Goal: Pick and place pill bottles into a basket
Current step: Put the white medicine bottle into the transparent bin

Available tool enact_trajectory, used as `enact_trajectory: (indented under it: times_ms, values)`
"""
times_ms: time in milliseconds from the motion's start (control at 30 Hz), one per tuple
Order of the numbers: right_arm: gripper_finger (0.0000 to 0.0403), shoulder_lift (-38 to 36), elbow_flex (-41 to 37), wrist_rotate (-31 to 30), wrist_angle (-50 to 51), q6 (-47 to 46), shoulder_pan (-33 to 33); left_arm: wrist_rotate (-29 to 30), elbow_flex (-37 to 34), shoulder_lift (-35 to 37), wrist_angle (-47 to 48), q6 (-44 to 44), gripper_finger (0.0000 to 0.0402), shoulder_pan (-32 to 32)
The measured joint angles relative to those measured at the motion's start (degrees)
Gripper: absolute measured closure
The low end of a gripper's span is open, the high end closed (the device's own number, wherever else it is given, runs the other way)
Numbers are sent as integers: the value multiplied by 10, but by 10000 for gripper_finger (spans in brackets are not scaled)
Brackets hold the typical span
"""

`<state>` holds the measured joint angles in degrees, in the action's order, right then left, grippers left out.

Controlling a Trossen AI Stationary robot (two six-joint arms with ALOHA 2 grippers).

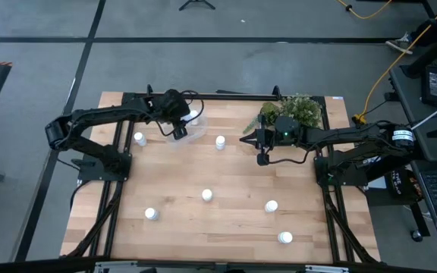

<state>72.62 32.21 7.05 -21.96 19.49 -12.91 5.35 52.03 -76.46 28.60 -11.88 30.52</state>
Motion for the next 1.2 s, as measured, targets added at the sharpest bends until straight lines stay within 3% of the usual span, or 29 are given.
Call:
enact_trajectory:
  times_ms: [700,900,1200]
  values:
    - [384,0,0,0,-1,-1,0,24,0,-82,-9,-39,245,32]
    - [384,0,0,0,-1,0,0,-24,0,-82,-25,-39,245,65]
    - [384,0,0,0,-1,0,0,-34,0,-82,-29,-39,245,72]
